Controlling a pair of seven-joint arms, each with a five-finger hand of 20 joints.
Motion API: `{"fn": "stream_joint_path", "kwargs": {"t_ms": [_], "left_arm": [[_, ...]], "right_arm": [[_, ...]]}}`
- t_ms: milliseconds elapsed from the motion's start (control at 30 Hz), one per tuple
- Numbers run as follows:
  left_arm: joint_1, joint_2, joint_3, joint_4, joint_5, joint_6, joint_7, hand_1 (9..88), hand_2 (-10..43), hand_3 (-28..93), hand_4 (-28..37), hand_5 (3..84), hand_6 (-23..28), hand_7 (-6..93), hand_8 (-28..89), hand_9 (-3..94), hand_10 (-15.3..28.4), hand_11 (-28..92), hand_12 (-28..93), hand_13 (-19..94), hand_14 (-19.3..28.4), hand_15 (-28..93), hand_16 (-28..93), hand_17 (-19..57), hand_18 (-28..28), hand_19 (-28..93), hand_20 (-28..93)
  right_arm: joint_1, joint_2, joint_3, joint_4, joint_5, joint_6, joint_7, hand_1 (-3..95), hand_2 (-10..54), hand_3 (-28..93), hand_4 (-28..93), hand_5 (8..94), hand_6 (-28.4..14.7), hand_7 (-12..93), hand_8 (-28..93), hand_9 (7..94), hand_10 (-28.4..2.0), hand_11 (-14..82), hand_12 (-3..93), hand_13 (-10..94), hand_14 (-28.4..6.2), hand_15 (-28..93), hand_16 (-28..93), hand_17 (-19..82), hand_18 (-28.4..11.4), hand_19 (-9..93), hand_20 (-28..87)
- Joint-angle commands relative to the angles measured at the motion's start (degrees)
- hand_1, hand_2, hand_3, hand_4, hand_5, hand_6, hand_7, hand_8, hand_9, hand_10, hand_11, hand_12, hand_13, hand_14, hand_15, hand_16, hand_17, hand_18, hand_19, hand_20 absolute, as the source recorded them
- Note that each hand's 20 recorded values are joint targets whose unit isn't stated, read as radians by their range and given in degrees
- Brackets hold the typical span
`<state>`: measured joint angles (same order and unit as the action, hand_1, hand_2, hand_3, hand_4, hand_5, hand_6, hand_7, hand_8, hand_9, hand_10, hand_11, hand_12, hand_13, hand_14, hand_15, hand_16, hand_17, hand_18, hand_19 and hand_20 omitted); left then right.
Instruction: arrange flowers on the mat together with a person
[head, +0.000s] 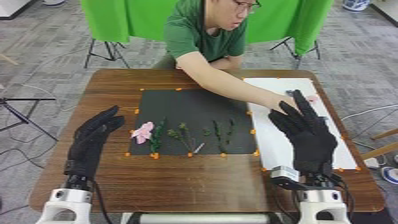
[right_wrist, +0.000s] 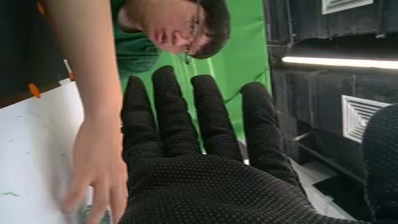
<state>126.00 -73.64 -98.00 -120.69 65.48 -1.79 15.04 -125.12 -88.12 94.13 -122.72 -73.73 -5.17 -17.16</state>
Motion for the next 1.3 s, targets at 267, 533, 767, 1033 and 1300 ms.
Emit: {"fn": "stream_joint_path", "kwargs": {"t_ms": [267, 533, 767, 1033, 1300], "left_arm": [[-0.24, -0.5, -0.05, 0.59, -0.5, -0.2, -0.22, 30.7, -9.5, 61, -16.3, 43.3, 3.5, 13.2, -6, 43.6, 12.5, 19, 16, 34, 16.3, 13, 5, 4.0, 11.9, 5, 16], [-0.79, -0.41, -0.85, 1.05, -1.37, -0.06, 0.44, 30.6, -9.5, 61, -16.3, 43.2, 3.4, 13.3, -6, 43.5, 12.5, 19, 16, 34, 16.3, 13, 5, 4.4, 11.8, 5, 17], [-0.96, -0.23, -0.85, 1.2, -1.51, -0.34, 0.56, 30.6, -9.5, 61, -16.3, 43.4, 3.4, 13.4, -6, 43.5, 12.6, 19, 16, 34, 16.2, 13, 5, 4.6, 11.7, 5, 17], [-0.87, -0.59, -0.82, 1.14, -1.3, -0.43, 0.95, 30.6, -9.5, 61, -16.3, 43.3, 3.3, 13.4, -6, 43.5, 12.6, 19, 16, 34, 16.2, 13, 5, 4.6, 11.7, 5, 17], [-0.78, -0.82, -1.01, 1.18, -1.42, -0.41, 1.35, 29.1, -9.5, 61, -17.2, 43.3, 3.4, 13.4, -6, 43.5, 12.6, 19, 16, 34, 16.2, 13, 5, 4.5, 11.9, 5, 17]], "right_arm": [[0.48, -0.81, -0.64, 0.29, -0.58, 0.16, 2.07, 3.0, 8.0, 76, -20, 31.4, 1.2, 8, -9, 38.3, -14.4, 3.6, 10.1, 34, -16.8, 10, 20, 19, -15.4, 11, 28], [0.93, -0.5, -0.54, 0.63, -0.94, -0.43, 1.58, 3.4, 7.8, 76, -20, 31.7, 1.0, 8, -9, 38.4, -14.6, 3.6, 10.2, 34, -16.8, 9, 20, 19, -15.2, 10, 28], [2.19, 0.67, -0.79, 1.43, -1.2, -1.73, 0.99, 3.5, 7.6, 76, -20, 33.2, 0.7, 8, -9, 39.0, -14.6, 3.8, 10.3, 34, -16.8, 9, 20, 20, -15.1, 10, 28], [3.7, 3.59, -2.32, 2.47, -1.3, -2.42, 0.82, 3.5, 7.5, 76, -20, 33.6, 0.6, 7, -9, 39.3, -14.6, 3.8, 10.3, 34, -16.7, 9, 20, 19, -15.1, 10, 28], [3.92, 3.09, -2.25, 2.87, -1.78, -2.62, 1.35, 3.6, 7.5, 76, -20, 33.6, 0.6, 7, -9, 39.2, -14.6, 3.8, 10.3, 34, -16.7, 9, 20, 19, -15.1, 10, 28]]}}
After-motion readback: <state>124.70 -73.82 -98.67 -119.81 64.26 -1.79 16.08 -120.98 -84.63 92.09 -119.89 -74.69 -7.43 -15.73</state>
